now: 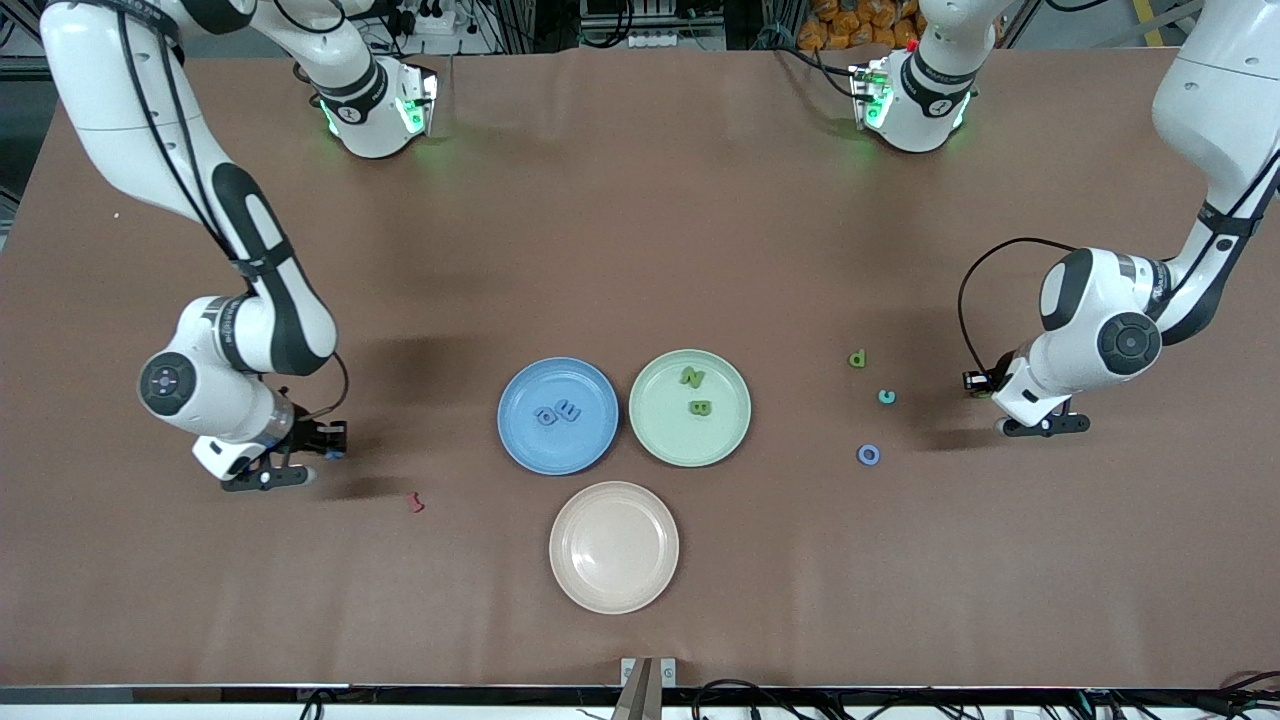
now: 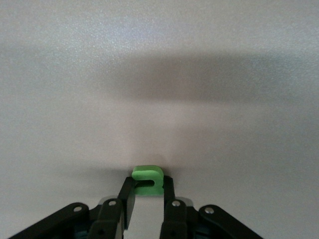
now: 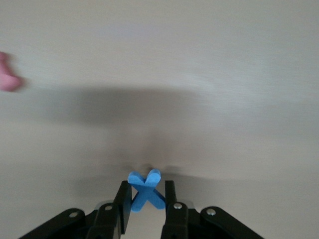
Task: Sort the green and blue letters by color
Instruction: 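Drop the x on the blue plate while the left gripper drops u on green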
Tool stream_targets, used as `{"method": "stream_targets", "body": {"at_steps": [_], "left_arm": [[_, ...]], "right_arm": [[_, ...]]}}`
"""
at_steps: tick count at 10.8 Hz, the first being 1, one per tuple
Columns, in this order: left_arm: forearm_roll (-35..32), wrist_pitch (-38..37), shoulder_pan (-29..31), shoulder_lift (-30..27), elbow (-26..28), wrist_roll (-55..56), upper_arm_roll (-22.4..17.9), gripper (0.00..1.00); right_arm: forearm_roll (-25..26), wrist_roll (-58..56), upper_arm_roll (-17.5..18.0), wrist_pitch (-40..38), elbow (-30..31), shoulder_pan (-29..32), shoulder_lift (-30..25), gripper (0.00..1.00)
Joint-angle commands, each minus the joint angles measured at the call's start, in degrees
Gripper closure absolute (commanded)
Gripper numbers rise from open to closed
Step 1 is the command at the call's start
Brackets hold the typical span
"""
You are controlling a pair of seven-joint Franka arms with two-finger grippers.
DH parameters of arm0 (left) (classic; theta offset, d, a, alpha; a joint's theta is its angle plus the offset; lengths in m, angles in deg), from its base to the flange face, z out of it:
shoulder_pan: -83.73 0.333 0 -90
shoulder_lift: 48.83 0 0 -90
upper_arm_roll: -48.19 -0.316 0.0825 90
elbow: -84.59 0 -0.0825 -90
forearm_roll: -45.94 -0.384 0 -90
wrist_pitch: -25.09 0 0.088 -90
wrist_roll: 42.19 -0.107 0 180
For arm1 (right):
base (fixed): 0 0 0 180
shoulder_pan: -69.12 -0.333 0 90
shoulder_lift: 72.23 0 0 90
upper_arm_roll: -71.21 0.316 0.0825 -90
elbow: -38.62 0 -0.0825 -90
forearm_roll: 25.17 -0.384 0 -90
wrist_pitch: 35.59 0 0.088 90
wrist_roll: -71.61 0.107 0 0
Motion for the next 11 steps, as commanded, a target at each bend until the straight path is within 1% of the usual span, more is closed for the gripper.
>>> {"method": "stream_targets", "body": {"at_steps": [1, 3, 4, 6, 7, 8, 9, 11], "left_arm": [[-2.1, 0.7, 0.7, 0.2, 0.0, 1.9, 0.6, 1.0], [-2.1, 0.4, -0.3, -0.6, -0.3, 3.1, 1.2, 1.0], [-1.9, 0.2, -1.8, -1.2, -0.4, 5.8, 3.1, 1.0], [-2.1, -1.0, -2.7, -2.8, -0.8, 14.6, 9.9, 1.0], [-2.1, -1.6, -3.5, -3.4, -1.2, 17.8, 12.4, 1.0], [-2.1, -1.8, -3.7, -3.7, -1.4, 20.0, 14.8, 1.0], [-2.0, -1.8, -4.2, -3.5, -1.8, 22.2, 17.3, 1.0], [-1.8, -1.8, -11.1, -2.1, -4.2, 27.9, 17.8, 1.0]], "right_arm": [[-0.7, 13.2, 4.4, -1.5, 0.0, -2.9, -2.4, 1.0], [-0.7, 28.4, 7.4, -3.8, -1.8, -7.1, -2.5, 1.0], [-0.7, 36.7, 9.4, -5.4, -3.4, -9.5, -2.6, 1.0], [-0.7, 49.8, 12.8, -9.4, -6.2, -12.3, -2.6, 1.0], [-0.6, 53.0, 14.4, -11.3, -6.7, -12.4, -2.9, 1.0], [-0.6, 54.0, 15.0, -12.7, -6.4, -12.4, -3.8, 0.48], [-0.6, 54.1, 15.0, -14.2, -6.3, -12.4, -4.2, 0.0], [-0.6, 53.6, 15.0, -15.7, -6.3, -12.2, -4.5, 0.0]]}}
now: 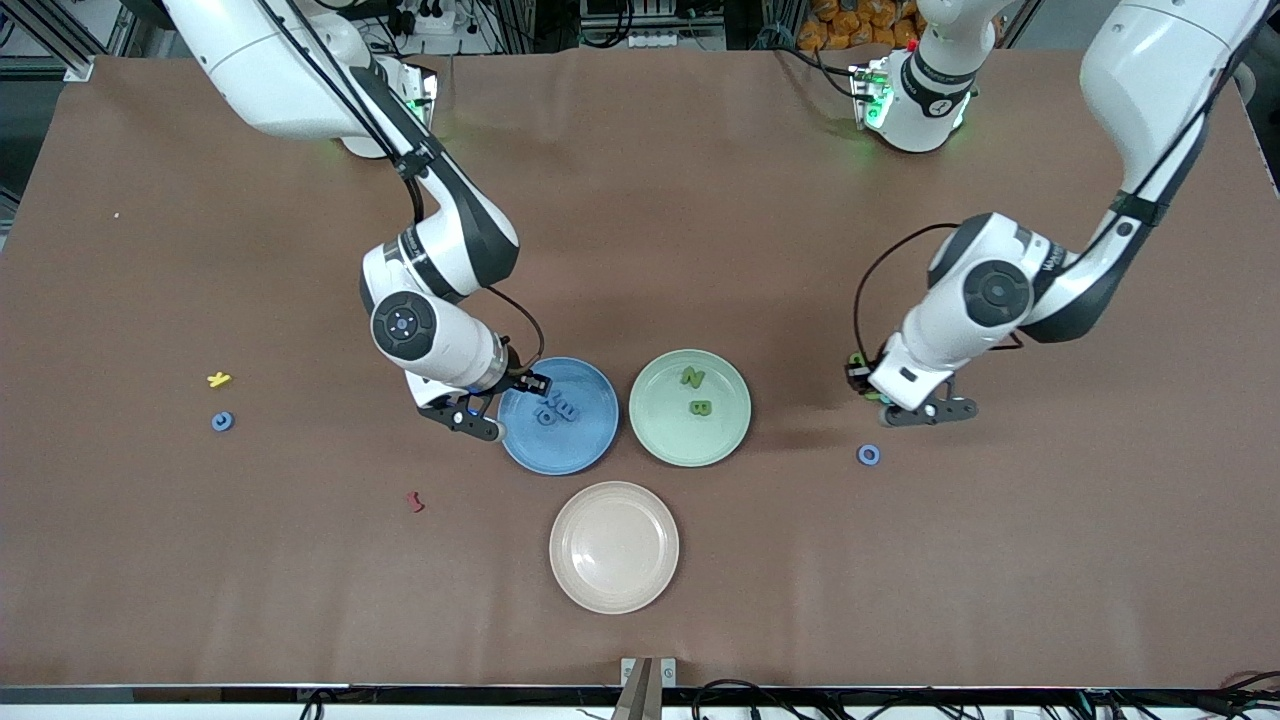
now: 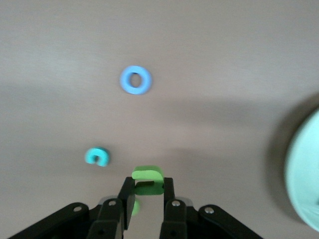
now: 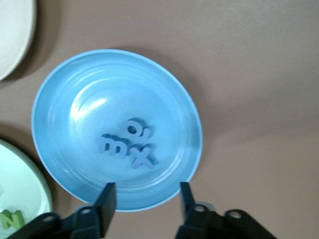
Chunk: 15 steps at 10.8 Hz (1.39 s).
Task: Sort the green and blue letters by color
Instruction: 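Drop the x on the blue plate while the left gripper drops u on green, then grasp the blue c with the right gripper while the left gripper grasps green p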
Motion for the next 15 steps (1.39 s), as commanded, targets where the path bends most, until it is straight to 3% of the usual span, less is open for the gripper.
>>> {"method": "stream_targets", "body": {"at_steps": [1, 4, 6, 7, 8, 9, 12, 14, 15], "left_arm": [[-1.3, -0.9, -8.6, 1.8, -3.6, 6.8, 0.6, 1.0], [-1.5, -0.9, -19.7, 6.6, -9.8, 15.6, -1.3, 1.0], [-1.5, -0.9, -29.9, 9.5, -15.6, 22.8, -7.0, 1.0], [-0.8, -0.9, -34.9, 9.7, -17.4, 23.9, -11.1, 0.87], [-0.6, -0.9, -37.9, 10.0, -18.6, 23.8, -14.0, 0.09], [-0.6, -0.9, -38.4, 10.0, -18.8, 23.8, -14.7, 0.0], [-0.7, -0.9, -37.2, 9.4, -18.8, 22.9, -14.8, 0.0], [0.1, -3.4, -33.5, 8.5, -18.3, 20.3, -13.7, 0.0], [0.1, -7.1, -32.6, 6.6, -17.2, 16.0, -13.6, 0.0]], "right_arm": [[0.2, 0.0, 0.5, -1.9, 0.5, 1.7, -1.4, 0.0], [0.6, -10.7, 0.3, -1.5, 2.9, 7.3, -1.5, 0.0], [2.3, -18.8, -0.8, -1.6, 5.0, 11.0, -2.7, 0.0], [4.7, -23.5, -1.2, -1.6, 6.7, 13.4, -4.0, 0.0], [6.8, -29.1, -1.5, -1.1, 10.3, 17.4, -6.8, 0.0], [8.6, -36.2, -1.6, -0.8, 13.0, 21.1, -9.1, 0.0], [9.0, -54.3, -8.7, 0.1, 14.0, 23.5, -10.1, 0.0], [9.0, -61.3, -10.5, 3.9, 16.6, 26.0, -9.8, 0.0], [9.0, -64.1, -10.7, 9.4, 20.5, 27.5, -10.2, 0.0]]}}
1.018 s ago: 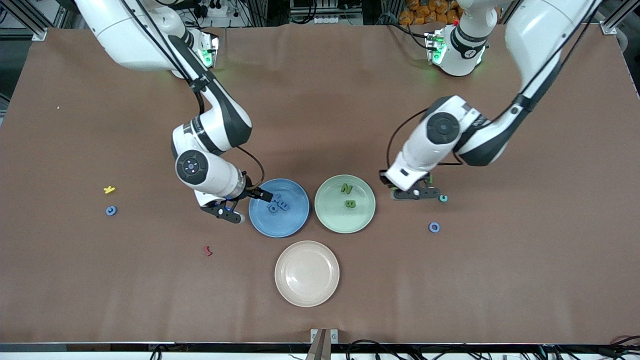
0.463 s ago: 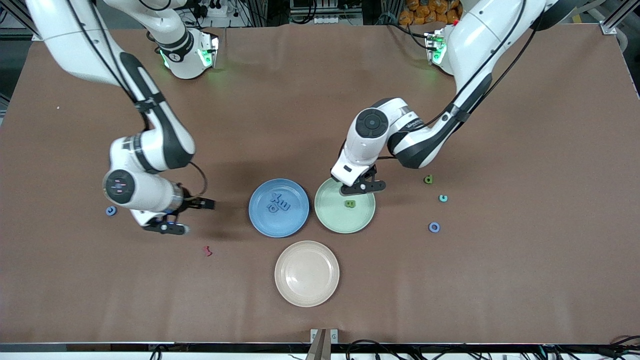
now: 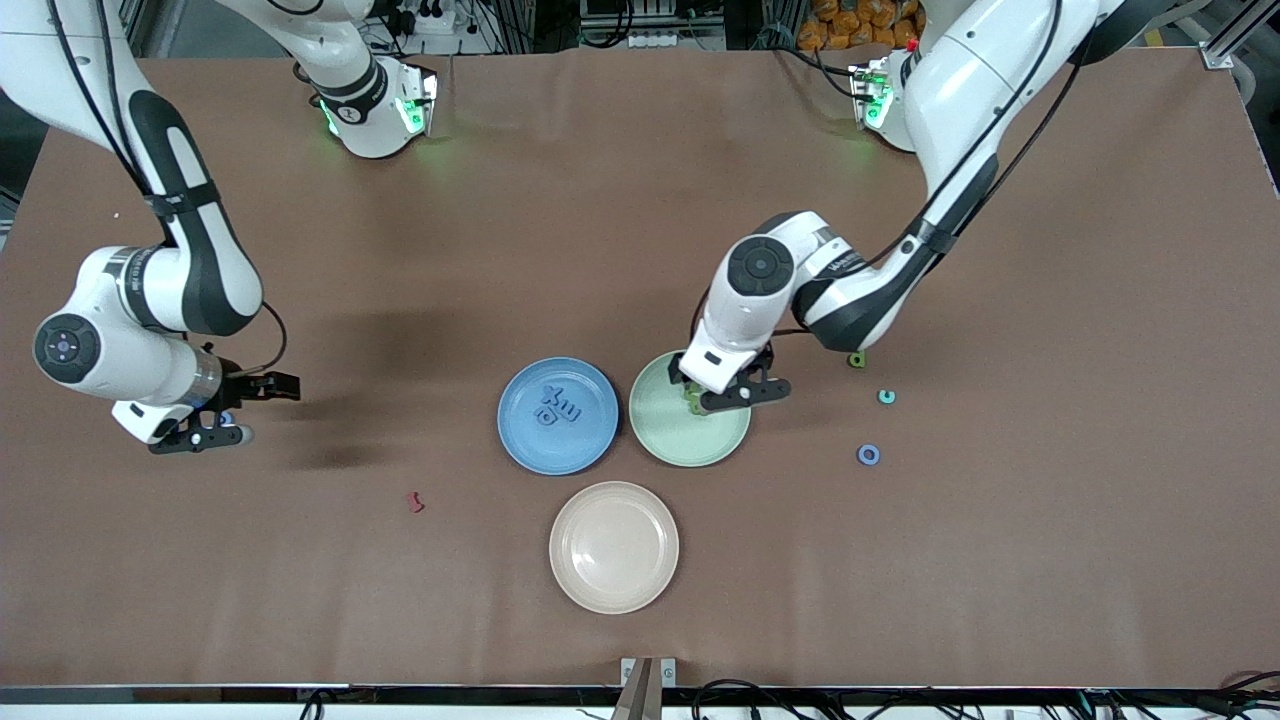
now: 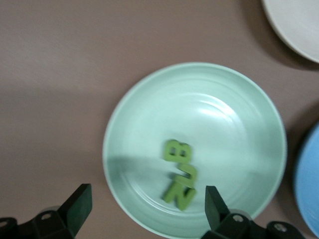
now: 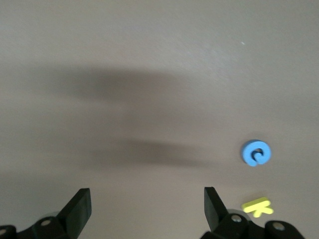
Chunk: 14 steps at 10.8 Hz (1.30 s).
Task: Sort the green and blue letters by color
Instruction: 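Grasp the blue c with the right gripper while the left gripper grasps green p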
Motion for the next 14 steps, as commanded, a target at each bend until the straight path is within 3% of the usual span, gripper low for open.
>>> {"method": "stream_targets", "body": {"at_steps": [1, 3, 5, 8, 9, 12, 14], "left_arm": [[0.1, -8.5, 5.0, -5.5, 3.3, -8.2, 1.1, 0.0], [0.1, -8.7, 8.4, -11.0, 8.8, -9.9, 1.7, 0.0], [0.3, -8.7, 17.4, -15.7, 14.2, -18.2, 4.9, 0.0], [0.0, -4.0, 44.9, -16.2, 24.0, -25.5, 24.0, 0.0], [-0.1, 0.2, 48.9, -16.0, 27.4, -27.8, 25.3, 0.0], [0.0, 1.1, 48.9, -15.0, 29.6, -27.0, 25.4, 0.0], [0.0, 1.2, 48.7, -13.5, 30.4, -25.3, 25.3, 0.12]], "right_arm": [[0.9, -8.8, -0.8, 13.2, 10.2, 3.8, -1.7, 0.0], [0.9, -14.4, -2.7, 19.9, 11.6, 4.8, -0.2, 0.0], [0.9, -16.7, -3.2, 22.7, 11.1, 5.9, 1.6, 0.0], [0.8, -21.4, -3.6, 24.4, 5.4, 7.0, 5.8, 0.0], [0.7, -23.1, -3.6, 23.7, 2.8, 7.2, 7.0, 0.0], [-0.5, -24.3, -3.6, 21.8, 0.5, 8.0, 8.9, 0.0], [-6.5, -24.5, -3.6, 14.0, -3.4, 7.7, 10.5, 0.0]]}}
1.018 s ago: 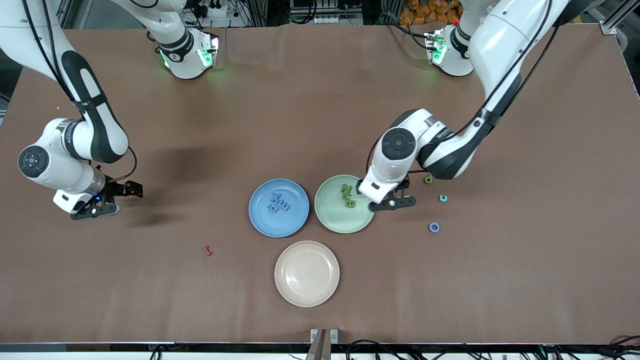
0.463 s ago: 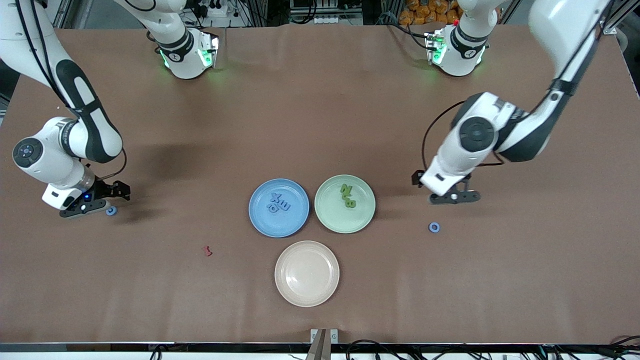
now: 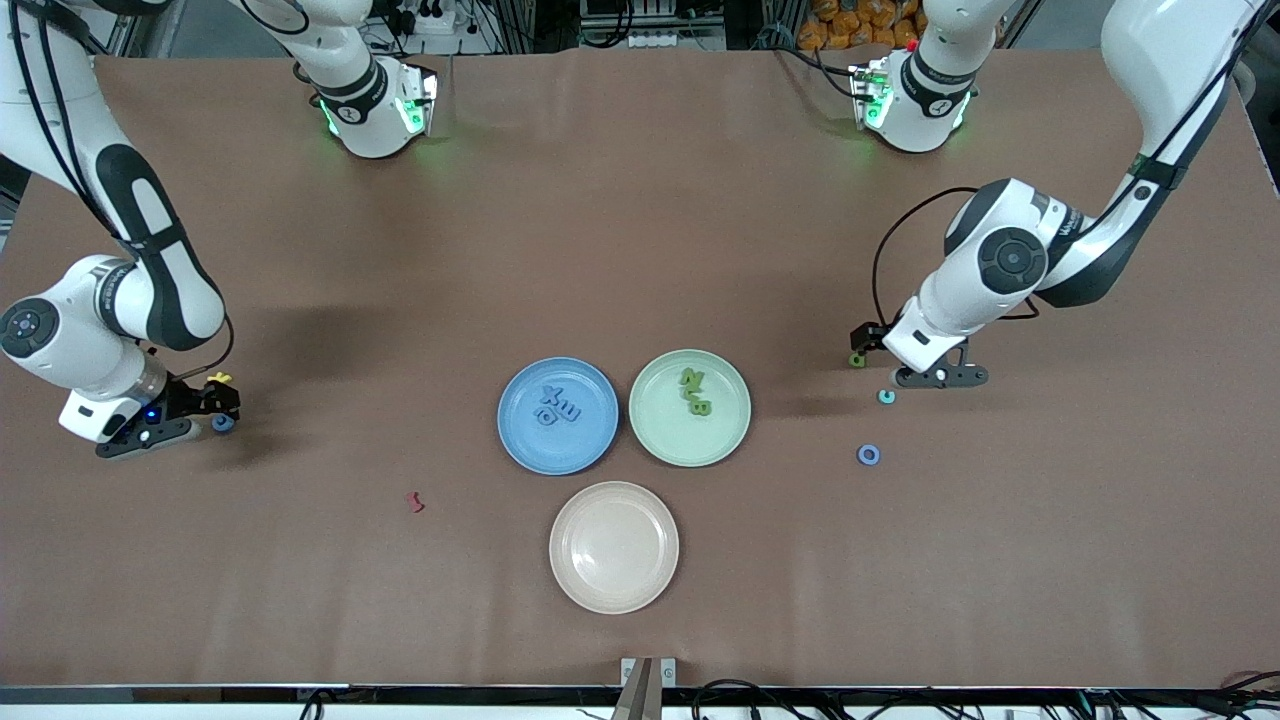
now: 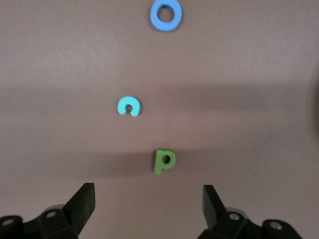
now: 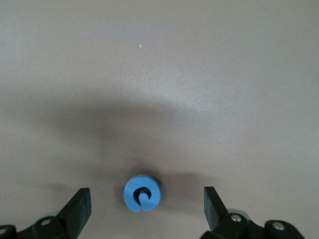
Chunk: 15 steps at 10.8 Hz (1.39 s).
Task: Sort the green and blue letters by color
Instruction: 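Grasp the blue c with the right gripper while the left gripper grasps green p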
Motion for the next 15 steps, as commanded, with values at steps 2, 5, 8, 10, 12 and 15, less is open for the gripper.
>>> {"method": "stream_targets", "body": {"at_steps": [2, 5, 8, 10, 12, 15], "left_arm": [[-1.4, 1.7, -2.3, 1.0, 2.1, 3.8, 0.5, 0.22], [-7.7, 4.1, -2.1, 4.3, 2.3, 3.8, -2.2, 0.37], [-9.7, 4.2, -2.4, 5.5, 2.4, 4.2, -2.4, 0.42], [-14.5, 4.2, -3.1, 7.5, 2.3, 8.5, -2.6, 0.44], [-19.9, 4.1, -4.5, 9.0, 2.3, 15.5, -2.6, 0.44], [-20.1, 4.2, -4.5, 9.8, 2.3, 15.6, -2.9, 0.44]], "right_arm": [[-5.7, -1.8, 0.7, -12.6, -8.6, 0.7, 3.8, 0.0], [-5.4, -3.0, 0.6, -11.5, -8.6, 0.7, 4.2, 0.0], [-4.8, -3.3, 0.5, -8.7, -8.4, 0.4, 5.1, 0.0], [-4.7, -4.0, 0.5, -8.7, -7.9, 0.4, 5.1, 0.0], [-4.7, -4.1, 0.4, -8.7, -7.0, 0.4, 4.9, 0.0], [-4.7, -5.6, 0.4, -8.7, -6.4, 0.6, 4.6, 0.0]]}}
